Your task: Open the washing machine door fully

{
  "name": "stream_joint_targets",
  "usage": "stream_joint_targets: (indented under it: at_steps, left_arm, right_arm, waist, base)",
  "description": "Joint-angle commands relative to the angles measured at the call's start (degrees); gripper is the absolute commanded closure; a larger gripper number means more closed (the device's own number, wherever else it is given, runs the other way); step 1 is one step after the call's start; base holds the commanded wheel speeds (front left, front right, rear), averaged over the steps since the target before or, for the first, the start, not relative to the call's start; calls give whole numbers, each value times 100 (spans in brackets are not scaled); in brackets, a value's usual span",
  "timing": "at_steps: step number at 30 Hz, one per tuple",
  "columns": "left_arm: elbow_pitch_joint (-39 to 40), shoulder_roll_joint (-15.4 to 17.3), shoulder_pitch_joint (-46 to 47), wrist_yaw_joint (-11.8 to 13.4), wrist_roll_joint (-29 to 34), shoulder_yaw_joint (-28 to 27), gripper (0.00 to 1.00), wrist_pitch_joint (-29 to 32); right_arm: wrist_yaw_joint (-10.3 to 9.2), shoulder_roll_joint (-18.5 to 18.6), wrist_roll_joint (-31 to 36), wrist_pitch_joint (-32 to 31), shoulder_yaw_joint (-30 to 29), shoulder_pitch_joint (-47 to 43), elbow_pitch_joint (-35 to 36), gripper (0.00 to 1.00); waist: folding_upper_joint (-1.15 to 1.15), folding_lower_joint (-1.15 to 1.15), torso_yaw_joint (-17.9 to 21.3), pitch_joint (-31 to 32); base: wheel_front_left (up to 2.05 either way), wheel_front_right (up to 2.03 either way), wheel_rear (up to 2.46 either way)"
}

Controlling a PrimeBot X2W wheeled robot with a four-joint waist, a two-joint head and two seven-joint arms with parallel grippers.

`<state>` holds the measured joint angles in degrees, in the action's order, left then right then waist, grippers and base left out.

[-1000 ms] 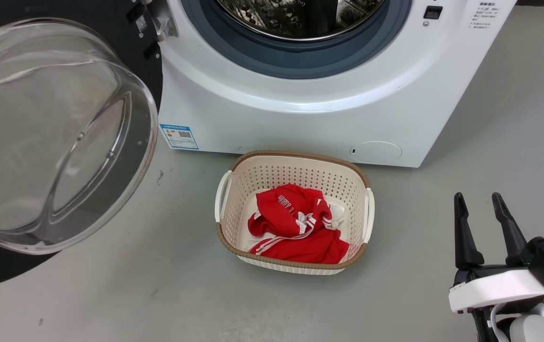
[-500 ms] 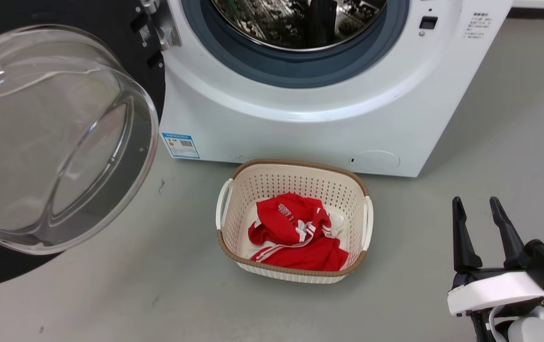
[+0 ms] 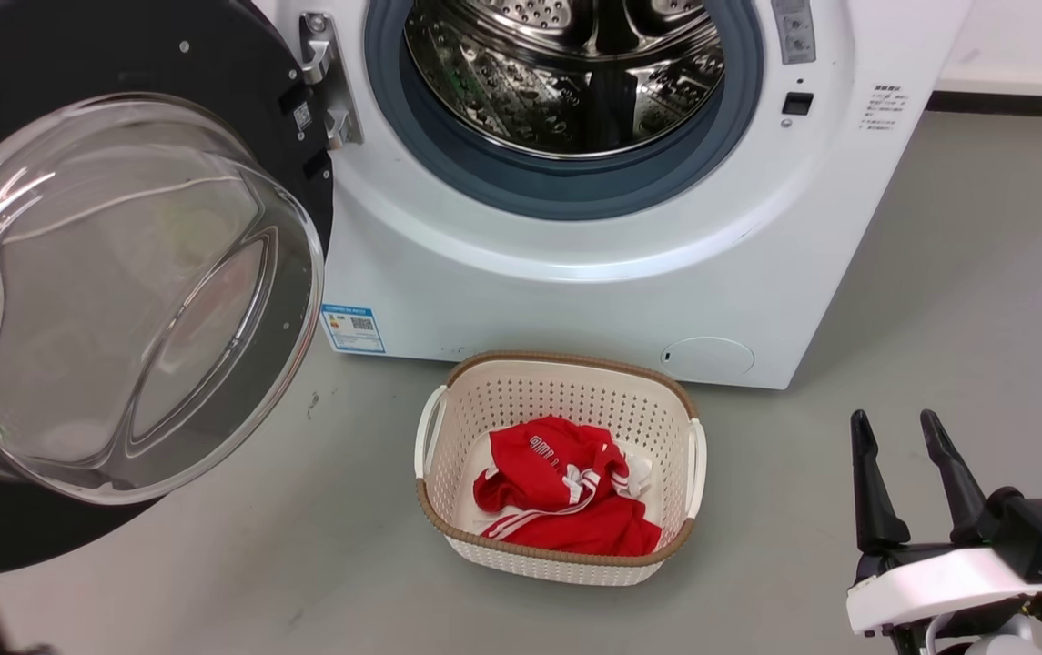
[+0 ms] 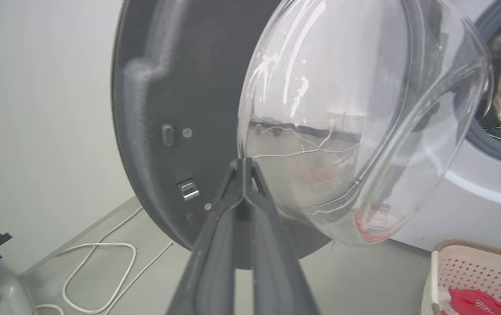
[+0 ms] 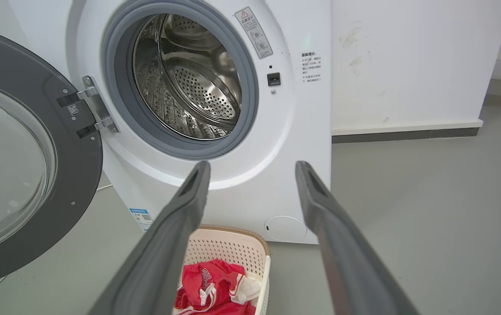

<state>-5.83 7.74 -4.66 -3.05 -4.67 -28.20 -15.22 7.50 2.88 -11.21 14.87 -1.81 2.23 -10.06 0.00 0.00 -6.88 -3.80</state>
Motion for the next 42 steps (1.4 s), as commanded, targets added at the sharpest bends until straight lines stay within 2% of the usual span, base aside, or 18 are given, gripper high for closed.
stream_joint_targets:
  at_steps: [1, 2, 4, 5, 6, 14, 22, 31, 42]
  left_arm:
    - [53, -30, -39, 15, 34, 24, 100, 15]
    - [170, -181, -164, 35, 93, 168, 100, 15]
    - [335, -349, -354, 62, 151, 478, 53, 15]
    - [370, -403, -437, 74, 151, 635, 7, 15]
    - [430, -434, -464, 88, 108, 788, 0, 15]
    - [733, -483, -397, 269, -11, 1786, 0, 14]
    - [717, -484, 198, 346, 90, 2464, 0, 14]
    - [597, -485, 530, 411, 182, 2672, 0, 14]
    - [573, -485, 325, 526, 157, 2700, 0, 14]
  right_arm:
    - [-3, -3, 11, 28, 3, -60, 13, 0]
    - [-2, -3, 21, 27, 13, -76, 21, 0]
    - [-2, -4, 49, 25, 25, -104, 41, 0]
    - [-2, -3, 66, 25, 26, -115, 53, 0]
    - [-2, -4, 82, 21, 33, -125, 67, 0]
    - [-2, -3, 316, -85, 46, -148, 265, 0]
    - [-3, -3, 667, -176, -19, -90, 621, 0]
    - [-3, -4, 808, -235, -45, -159, 876, 0]
    - [-3, -4, 665, -186, -50, -160, 744, 0]
  waist:
    - [0, 0, 11, 23]
    - [0, 0, 20, 48]
    - [0, 0, 35, 71]
    - [0, 0, 44, 79]
    - [0, 0, 54, 85]
    - [0, 0, 157, 98]
    - [0, 0, 363, 43]
    - [0, 0, 631, -8]
    - [0, 0, 668, 14]
  base:
    - [0, 0, 0]
    - [0, 0, 0]
    - [0, 0, 0]
    - [0, 0, 0]
    - [0, 0, 0]
    - [0, 0, 0]
    - [0, 0, 0]
    - [0, 0, 0]
    - [0, 0, 0]
